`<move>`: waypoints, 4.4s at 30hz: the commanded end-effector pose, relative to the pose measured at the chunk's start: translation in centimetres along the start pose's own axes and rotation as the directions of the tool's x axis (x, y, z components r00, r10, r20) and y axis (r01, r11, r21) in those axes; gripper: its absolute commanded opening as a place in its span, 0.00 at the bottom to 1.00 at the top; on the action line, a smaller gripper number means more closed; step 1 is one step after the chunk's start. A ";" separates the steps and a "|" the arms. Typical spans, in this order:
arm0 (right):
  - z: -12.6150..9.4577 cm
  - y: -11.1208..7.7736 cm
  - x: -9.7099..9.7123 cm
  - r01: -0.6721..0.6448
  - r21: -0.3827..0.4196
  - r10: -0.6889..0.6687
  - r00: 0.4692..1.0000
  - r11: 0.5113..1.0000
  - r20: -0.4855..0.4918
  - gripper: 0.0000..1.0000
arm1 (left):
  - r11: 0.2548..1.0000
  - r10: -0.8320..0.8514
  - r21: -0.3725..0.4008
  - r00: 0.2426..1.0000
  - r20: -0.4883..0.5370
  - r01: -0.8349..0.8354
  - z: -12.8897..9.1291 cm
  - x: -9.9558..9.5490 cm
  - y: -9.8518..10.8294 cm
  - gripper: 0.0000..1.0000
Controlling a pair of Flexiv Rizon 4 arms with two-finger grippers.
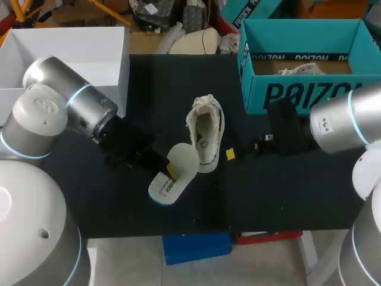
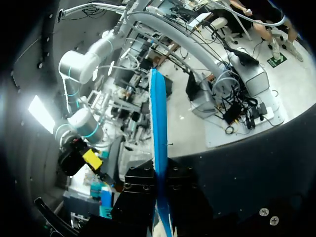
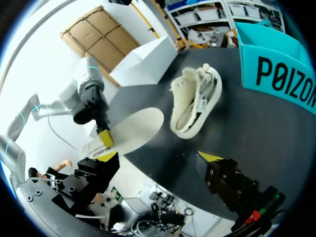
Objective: Take the shoe out of the shoebox, open the shoe tongue, remove and reinsert the insole, then place the shoe into the shoebox
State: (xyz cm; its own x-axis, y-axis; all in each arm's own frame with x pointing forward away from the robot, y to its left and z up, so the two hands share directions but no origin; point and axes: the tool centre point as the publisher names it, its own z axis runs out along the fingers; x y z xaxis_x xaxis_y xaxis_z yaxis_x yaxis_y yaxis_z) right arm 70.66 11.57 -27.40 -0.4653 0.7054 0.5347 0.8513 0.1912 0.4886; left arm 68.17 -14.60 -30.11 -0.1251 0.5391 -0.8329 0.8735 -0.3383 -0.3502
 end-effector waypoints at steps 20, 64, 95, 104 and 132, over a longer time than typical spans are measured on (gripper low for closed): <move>0.1 0.0 0.1 -0.001 0.001 0.001 1.000 1.000 0.001 1.00 | 0.994 -0.021 0.104 0.989 -0.148 0.037 2.2 -0.2 9.4 0.00; 0.1 0.0 0.1 -0.001 0.001 0.001 1.000 1.000 0.001 1.00 | 0.993 -0.092 -0.098 0.968 -0.234 0.071 0.8 -1.0 12.1 0.36; 0.1 0.0 0.1 -0.001 0.001 0.001 1.000 1.000 0.001 1.00 | 0.975 -0.134 -0.200 0.973 -0.189 0.096 1.5 0.9 16.7 0.00; 0.1 0.0 0.1 -0.001 0.001 0.001 1.000 1.000 0.001 1.00 | 0.946 -0.152 -0.314 0.968 -0.200 0.084 0.8 0.6 18.4 0.00; 0.1 0.0 0.1 -0.001 0.001 0.001 1.000 1.000 0.001 1.00 | 0.965 -0.230 -0.205 0.908 -0.349 0.166 3.7 3.1 19.7 1.00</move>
State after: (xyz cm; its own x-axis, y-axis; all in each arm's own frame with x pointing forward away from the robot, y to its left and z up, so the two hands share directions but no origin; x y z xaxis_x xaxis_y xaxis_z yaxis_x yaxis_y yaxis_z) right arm 70.64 11.49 -27.39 -0.4665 0.7036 0.5360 0.8510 0.1918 0.4888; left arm 83.42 -22.67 -40.66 -0.1500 0.8480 -0.5083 0.9132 -0.0782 -0.4000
